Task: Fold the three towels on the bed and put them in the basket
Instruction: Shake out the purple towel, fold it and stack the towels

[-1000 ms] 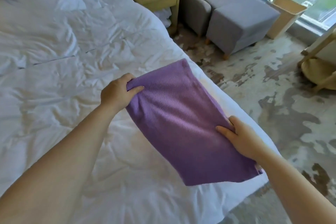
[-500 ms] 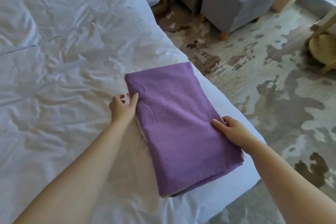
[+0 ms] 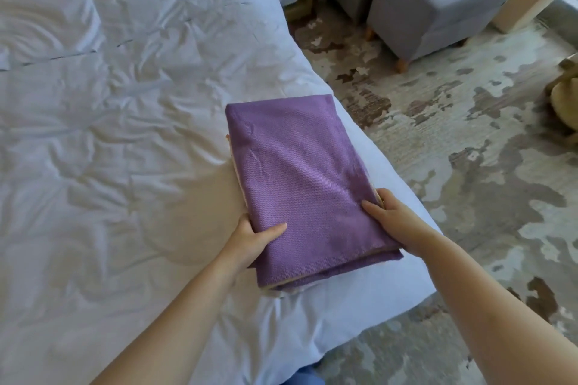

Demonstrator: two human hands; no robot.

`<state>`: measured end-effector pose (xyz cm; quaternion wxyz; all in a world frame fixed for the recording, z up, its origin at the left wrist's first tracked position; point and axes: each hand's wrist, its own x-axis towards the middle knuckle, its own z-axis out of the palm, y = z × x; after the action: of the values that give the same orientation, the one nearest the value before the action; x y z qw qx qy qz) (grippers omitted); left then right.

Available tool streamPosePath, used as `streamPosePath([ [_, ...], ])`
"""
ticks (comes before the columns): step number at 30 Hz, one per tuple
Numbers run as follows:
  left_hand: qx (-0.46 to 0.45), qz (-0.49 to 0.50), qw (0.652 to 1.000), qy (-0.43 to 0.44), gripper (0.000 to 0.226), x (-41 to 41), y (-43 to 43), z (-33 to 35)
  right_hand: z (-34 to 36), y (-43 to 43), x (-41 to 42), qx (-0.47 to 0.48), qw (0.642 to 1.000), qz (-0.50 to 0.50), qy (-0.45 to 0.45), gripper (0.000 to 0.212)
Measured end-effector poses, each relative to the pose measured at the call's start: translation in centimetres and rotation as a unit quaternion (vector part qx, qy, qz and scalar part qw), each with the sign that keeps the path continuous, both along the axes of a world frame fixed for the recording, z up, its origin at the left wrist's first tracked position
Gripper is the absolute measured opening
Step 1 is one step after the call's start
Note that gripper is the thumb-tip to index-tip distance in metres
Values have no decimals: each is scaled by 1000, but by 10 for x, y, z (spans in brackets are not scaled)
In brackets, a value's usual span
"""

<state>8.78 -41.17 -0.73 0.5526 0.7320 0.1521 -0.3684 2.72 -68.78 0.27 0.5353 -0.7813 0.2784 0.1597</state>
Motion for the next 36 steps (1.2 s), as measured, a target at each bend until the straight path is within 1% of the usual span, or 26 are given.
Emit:
streamPosePath([
  [2,-13,29,999,-23,60,-11,0,3,9,0,6,-35,999,-2,-18,22],
  [3,-9,59,997,-52,58,-15,0,3,14,-2,9,-49,998,-1,-28,22],
  [5,36,104,983,-146,45,-26,-5,2,20,-7,15,-73,996,11,-59,23],
  [6,66,110,974,-186,37,-35,-10,0,19,-8,17,-92,993,22,-73,23],
  [7,94,108,968,-207,33,-45,-14,-4,15,-8,15,-116,990,36,-77,22],
  [10,136,110,964,-202,36,-75,-20,-25,-15,-2,-1,-175,981,75,-37,20],
  [12,156,94,965,-189,38,-83,-19,-32,-32,-3,-10,-175,982,64,-23,21],
  [16,171,68,971,-151,45,-66,-10,-35,-38,-17,1,-110,994,14,-14,37],
  [18,171,88,973,-128,49,-44,-8,-31,-37,-25,22,-51,999,-9,-2,42],
  [20,161,113,973,-119,47,-15,-12,-25,-37,-29,50,10,1000,-17,1,45],
  [22,160,136,971,-116,46,14,-18,-19,-36,-28,79,24,1000,-5,-5,44],
  [25,166,169,963,-127,48,53,-27,-18,-37,-21,120,33,999,3,-33,40],
  [27,167,193,957,-136,48,75,-34,-19,-40,-15,144,45,998,0,-43,43],
  [29,141,225,952,-155,42,87,-38,-18,-39,-9,163,40,997,-7,-60,44],
  [31,128,253,938,-202,30,91,-40,-20,-37,-7,183,5,995,-7,-101,35],
  [32,134,264,926,-235,26,88,-39,-21,-36,-8,190,-12,991,-6,-135,28],
  [34,165,287,900,-284,24,78,-36,-26,-38,-9,198,-41,979,6,-200,16],
  [36,209,286,891,-285,27,71,-37,-32,-46,-9,200,-63,975,32,-210,16],
])
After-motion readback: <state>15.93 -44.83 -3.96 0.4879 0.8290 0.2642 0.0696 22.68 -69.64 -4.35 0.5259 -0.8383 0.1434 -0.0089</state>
